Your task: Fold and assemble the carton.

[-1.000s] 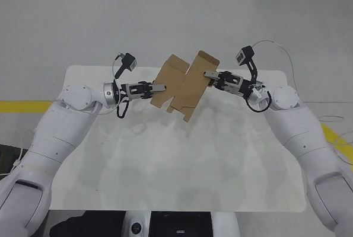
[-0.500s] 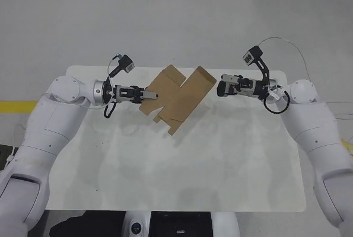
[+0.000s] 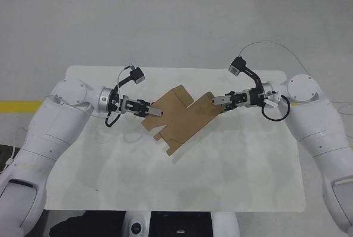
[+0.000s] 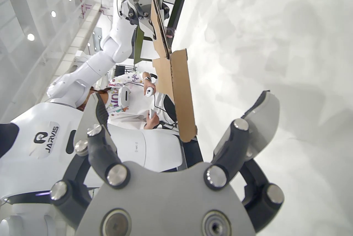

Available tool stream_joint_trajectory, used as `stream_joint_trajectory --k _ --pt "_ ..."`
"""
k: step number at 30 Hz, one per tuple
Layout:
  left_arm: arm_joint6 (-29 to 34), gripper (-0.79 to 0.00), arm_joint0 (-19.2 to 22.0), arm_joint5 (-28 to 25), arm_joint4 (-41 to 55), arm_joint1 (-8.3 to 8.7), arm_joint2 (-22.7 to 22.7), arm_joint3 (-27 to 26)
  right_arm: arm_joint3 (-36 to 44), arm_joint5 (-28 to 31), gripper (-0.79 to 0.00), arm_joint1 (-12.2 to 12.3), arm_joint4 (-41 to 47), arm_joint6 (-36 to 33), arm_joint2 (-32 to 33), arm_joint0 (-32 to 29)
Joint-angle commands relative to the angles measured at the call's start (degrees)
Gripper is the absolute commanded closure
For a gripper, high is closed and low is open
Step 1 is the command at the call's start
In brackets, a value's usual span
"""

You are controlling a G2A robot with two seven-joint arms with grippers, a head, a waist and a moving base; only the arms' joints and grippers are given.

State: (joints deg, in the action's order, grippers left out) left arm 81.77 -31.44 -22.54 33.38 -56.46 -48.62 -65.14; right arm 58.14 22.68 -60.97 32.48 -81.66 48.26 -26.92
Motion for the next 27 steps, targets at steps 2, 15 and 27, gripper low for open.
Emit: stream_joint_trajectory --k 2,15,27 --pt "0.0 0.000 0.0 0.0 0.0 0.00 0.0 0.0 -0.1 0.0 -0.785 0.0 0.0 0.0 0.0 0.0" --pt "-2.6 0.000 -0.3 -2.6 -4.9 0.25 1.3 -1.7 -0.1 0.0 -0.785 0.0 0.0 0.0 0.0 0.0" --pt "-2.6 0.000 -0.3 -2.6 -4.9 0.25 1.3 -1.7 -0.1 0.0 -0.785 0.0 0.0 0.0 0.0 0.0"
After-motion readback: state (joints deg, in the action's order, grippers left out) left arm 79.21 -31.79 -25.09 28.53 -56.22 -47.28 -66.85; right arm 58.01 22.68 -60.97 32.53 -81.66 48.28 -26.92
